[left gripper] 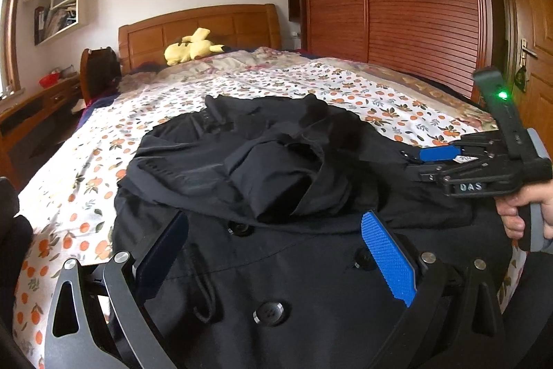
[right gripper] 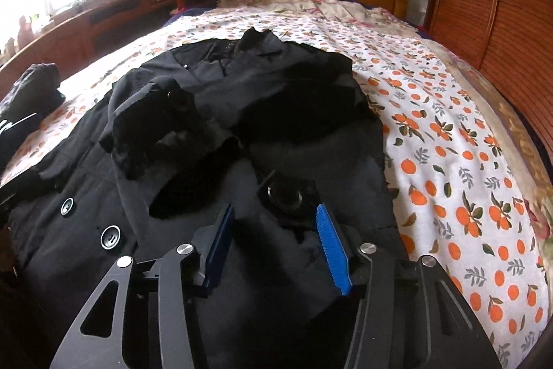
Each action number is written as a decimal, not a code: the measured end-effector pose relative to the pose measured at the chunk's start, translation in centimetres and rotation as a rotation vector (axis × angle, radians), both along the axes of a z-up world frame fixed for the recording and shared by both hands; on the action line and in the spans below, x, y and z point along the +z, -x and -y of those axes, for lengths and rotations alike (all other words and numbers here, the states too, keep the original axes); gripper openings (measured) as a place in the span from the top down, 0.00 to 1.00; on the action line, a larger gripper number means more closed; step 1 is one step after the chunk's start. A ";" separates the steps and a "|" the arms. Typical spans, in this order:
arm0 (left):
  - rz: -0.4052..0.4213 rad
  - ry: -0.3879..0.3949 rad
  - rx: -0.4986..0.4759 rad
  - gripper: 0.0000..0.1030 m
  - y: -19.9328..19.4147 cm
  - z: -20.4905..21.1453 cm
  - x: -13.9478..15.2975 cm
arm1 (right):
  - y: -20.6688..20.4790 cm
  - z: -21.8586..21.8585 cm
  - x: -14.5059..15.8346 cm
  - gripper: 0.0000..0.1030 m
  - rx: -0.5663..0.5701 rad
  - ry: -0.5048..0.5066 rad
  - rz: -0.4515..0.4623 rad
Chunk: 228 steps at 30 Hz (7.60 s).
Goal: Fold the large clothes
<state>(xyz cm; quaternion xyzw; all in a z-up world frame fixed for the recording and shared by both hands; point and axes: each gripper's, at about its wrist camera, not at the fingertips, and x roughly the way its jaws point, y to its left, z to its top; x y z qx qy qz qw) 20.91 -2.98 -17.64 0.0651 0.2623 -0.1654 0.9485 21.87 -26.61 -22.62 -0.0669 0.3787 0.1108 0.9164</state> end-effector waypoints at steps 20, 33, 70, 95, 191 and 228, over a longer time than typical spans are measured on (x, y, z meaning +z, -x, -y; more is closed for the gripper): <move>-0.141 -0.138 -0.066 0.20 -6.0 11.6 0.4 | 4.3 5.7 1.4 0.54 0.033 -0.083 0.060; -0.280 -0.330 0.040 0.47 -11.1 14.7 -3.7 | 5.8 7.8 2.8 0.54 0.060 -0.150 0.097; -0.115 -0.091 0.215 0.96 -3.6 -5.1 4.6 | 0.2 -2.2 1.5 0.54 0.158 -0.049 0.060; -0.276 -0.082 0.273 0.59 -1.8 -10.8 -2.4 | -1.0 -3.0 0.3 0.54 0.150 -0.025 0.039; -0.207 0.025 0.377 0.02 9.2 -14.7 -3.3 | 10.3 9.4 -0.2 0.48 -0.005 0.026 -0.034; -0.120 0.226 0.246 0.96 11.3 -15.0 5.3 | 10.6 7.9 6.1 0.92 0.089 -0.112 0.060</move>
